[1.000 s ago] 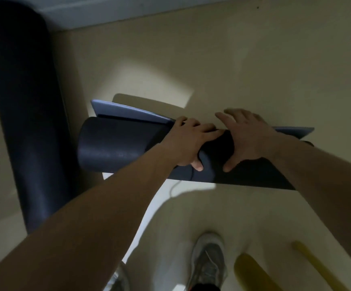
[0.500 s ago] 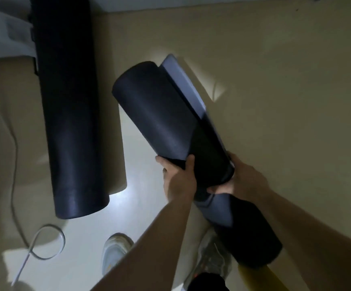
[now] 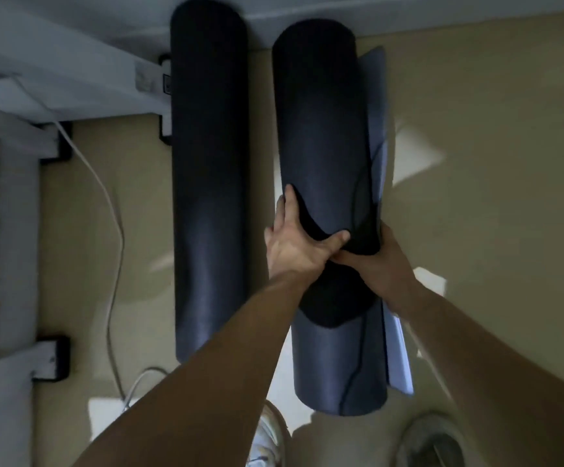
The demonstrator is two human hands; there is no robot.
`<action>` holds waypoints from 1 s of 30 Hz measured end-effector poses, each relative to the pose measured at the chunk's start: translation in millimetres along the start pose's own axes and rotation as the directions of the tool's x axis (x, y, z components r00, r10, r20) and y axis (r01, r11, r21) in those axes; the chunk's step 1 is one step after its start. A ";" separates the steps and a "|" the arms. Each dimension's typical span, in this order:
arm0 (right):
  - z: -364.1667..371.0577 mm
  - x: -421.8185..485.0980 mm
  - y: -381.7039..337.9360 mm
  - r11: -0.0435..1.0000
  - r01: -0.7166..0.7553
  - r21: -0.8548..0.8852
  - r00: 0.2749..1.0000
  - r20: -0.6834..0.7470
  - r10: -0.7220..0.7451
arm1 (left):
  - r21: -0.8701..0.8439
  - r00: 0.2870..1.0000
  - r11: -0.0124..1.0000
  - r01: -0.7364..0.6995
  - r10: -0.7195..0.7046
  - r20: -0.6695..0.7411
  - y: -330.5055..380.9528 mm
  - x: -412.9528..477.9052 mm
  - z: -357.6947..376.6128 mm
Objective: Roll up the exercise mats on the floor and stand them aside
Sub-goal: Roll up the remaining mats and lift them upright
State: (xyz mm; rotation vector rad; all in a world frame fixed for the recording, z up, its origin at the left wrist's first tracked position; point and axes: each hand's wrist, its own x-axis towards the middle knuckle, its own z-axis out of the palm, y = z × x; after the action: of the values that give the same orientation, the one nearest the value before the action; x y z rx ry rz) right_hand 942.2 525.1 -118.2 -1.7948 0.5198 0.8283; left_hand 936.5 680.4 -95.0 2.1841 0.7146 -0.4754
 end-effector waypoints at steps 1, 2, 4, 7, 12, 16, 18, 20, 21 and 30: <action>11.8 3.0 -2.5 1.000 0.022 0.017 1.000 -0.016 -0.022 | 0.017 1.000 1.000 -0.012 0.012 -0.007 -4.6 6.0 -7.4; 22.1 6.2 -8.6 0.999 0.038 0.031 0.999 -0.022 -0.038 | 0.027 1.000 1.000 -0.013 0.013 -0.010 -7.7 10.8 -14.3; 36.2 16.1 -23.9 0.998 0.058 0.029 0.998 -0.005 -0.057 | 0.026 1.000 1.000 0.003 -0.003 -0.022 -7.9 18.7 -25.9; 48.2 33.9 -38.1 0.996 0.082 0.039 0.996 0.026 -0.083 | 0.046 1.000 0.999 0.004 -0.003 -0.029 -5.8 27.6 -37.9; 52.4 32.7 -45.2 0.997 0.065 -0.041 0.995 0.076 -0.062 | 0.041 0.997 0.998 -0.044 0.046 -0.059 -9.5 33.2 -50.6; 43.6 22.6 -57.0 0.959 0.038 -0.282 0.996 0.085 -0.014 | 0.068 0.996 0.997 -0.025 0.030 -0.079 -0.6 23.9 -61.4; 36.7 4.9 -66.1 0.890 0.037 -0.454 0.999 0.029 -0.027 | 0.065 0.998 0.998 -0.003 0.007 -0.061 5.0 8.8 -71.6; 23.6 -20.4 -74.8 0.821 0.039 -0.570 0.998 -0.015 -0.059 | 0.113 1.000 0.994 0.002 -0.001 -0.007 12.8 -13.4 -84.2; 14.7 -34.0 -77.8 0.799 0.032 -0.600 0.999 -0.009 -0.046 | 0.148 1.000 0.989 -0.003 -0.001 0.030 18.2 -26.1 -90.7; -102.2 -202.9 -126.4 0.774 -0.020 -0.633 0.997 -0.066 -0.028 | 0.371 0.975 0.925 -0.077 -0.008 0.223 122.3 -164.0 -150.3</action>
State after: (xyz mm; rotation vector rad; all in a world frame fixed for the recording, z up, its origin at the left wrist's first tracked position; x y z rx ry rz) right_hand 923.4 468.3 134.8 -2.4549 0.2889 1.0182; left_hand 902.0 674.3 156.4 2.4422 0.4905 -0.8846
